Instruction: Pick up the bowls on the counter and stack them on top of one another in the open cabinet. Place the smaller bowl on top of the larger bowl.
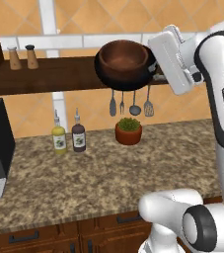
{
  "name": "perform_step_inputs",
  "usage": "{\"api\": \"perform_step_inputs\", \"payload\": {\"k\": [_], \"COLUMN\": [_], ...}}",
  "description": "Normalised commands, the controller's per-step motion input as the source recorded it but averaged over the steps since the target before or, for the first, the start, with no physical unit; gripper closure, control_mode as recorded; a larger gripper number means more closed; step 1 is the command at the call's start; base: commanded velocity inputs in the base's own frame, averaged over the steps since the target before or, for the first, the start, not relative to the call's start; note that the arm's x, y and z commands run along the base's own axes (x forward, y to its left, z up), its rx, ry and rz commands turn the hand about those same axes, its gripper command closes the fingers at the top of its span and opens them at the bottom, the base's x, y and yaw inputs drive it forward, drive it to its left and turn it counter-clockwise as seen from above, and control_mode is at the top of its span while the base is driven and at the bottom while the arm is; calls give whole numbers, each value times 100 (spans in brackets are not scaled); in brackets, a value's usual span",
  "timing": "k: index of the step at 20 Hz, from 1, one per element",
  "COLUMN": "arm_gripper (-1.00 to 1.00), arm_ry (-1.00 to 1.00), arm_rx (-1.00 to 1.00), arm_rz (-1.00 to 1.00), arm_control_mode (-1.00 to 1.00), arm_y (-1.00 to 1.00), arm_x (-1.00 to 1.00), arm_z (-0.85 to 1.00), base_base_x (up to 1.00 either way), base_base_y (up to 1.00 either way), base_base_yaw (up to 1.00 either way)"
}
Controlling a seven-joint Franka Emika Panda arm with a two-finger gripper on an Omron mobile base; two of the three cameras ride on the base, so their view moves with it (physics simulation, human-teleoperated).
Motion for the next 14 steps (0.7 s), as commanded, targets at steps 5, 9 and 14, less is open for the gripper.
{"api": "perform_step_inputs", "payload": {"k": [5, 9, 14], "arm_gripper": [100, 100, 100], "arm_ry": [8, 8, 9], "arm_rx": [0, 0, 0], "arm_rz": [-9, -10, -10], "arm_control_mode": [-100, -100, -100], "arm_y": [0, 0, 23], "arm_x": [100, 100, 100], "arm_z": [0, -12, -47], "base_base_x": [0, 0, 0], "base_base_y": [0, 0, 0], "base_base_yaw": [0, 0, 0]}}
